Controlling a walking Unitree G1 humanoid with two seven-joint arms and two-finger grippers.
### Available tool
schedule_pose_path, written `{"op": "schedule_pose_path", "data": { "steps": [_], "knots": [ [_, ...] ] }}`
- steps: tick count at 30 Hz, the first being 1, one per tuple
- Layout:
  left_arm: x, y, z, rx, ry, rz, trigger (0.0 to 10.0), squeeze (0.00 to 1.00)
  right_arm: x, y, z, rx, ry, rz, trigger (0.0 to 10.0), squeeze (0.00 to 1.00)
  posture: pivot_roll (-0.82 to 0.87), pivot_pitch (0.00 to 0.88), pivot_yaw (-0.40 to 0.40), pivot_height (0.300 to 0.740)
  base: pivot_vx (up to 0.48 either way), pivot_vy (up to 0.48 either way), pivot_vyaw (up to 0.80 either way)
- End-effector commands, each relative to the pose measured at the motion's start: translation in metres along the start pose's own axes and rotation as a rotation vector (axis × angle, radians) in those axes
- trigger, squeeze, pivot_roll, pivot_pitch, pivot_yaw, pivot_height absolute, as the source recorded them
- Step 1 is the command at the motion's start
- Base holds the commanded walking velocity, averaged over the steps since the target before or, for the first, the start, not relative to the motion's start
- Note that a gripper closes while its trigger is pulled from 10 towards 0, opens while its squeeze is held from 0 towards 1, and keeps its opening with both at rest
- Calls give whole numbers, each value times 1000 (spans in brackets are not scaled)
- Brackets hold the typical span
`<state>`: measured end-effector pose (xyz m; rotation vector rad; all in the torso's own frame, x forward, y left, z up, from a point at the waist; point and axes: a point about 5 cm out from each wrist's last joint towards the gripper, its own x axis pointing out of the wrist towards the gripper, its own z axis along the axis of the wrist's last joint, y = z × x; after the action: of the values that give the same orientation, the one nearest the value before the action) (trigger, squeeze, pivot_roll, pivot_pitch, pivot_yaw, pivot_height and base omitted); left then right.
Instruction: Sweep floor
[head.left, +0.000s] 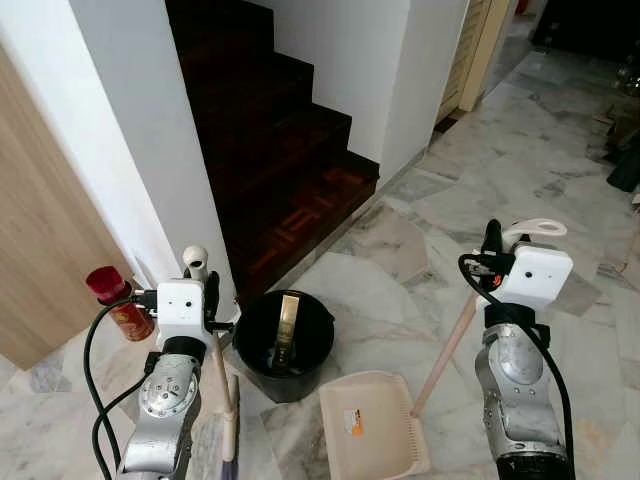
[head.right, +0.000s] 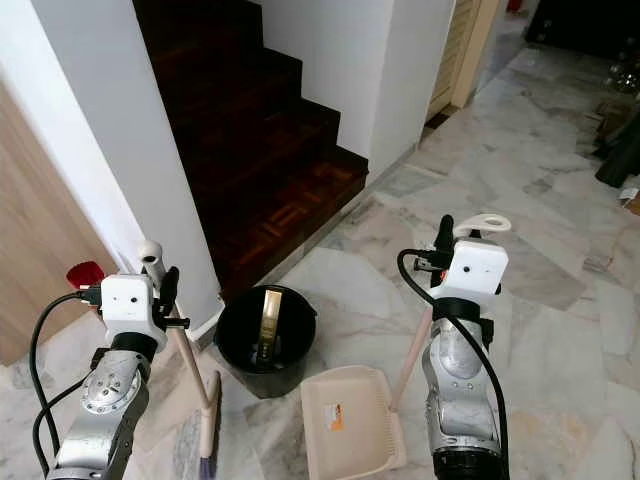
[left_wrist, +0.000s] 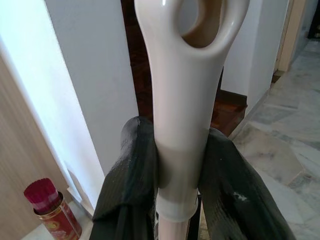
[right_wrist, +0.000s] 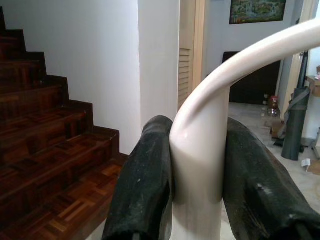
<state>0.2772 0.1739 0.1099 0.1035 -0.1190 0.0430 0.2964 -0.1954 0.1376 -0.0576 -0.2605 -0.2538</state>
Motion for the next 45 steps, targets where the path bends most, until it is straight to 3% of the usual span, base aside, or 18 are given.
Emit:
{"op": "schedule_pose_path", "data": {
  "steps": [1,45],
  "knots": [
    [2,-1,11,10,-57,-6,10000,0,2,0,7,16,-39,-4,10000,0,58,0,-28,740,0,0,0],
    [2,-5,14,-5,-79,11,10000,0,11,6,7,35,-25,12,10000,0,61,43,-42,740,0,0,0]
  ]
}}
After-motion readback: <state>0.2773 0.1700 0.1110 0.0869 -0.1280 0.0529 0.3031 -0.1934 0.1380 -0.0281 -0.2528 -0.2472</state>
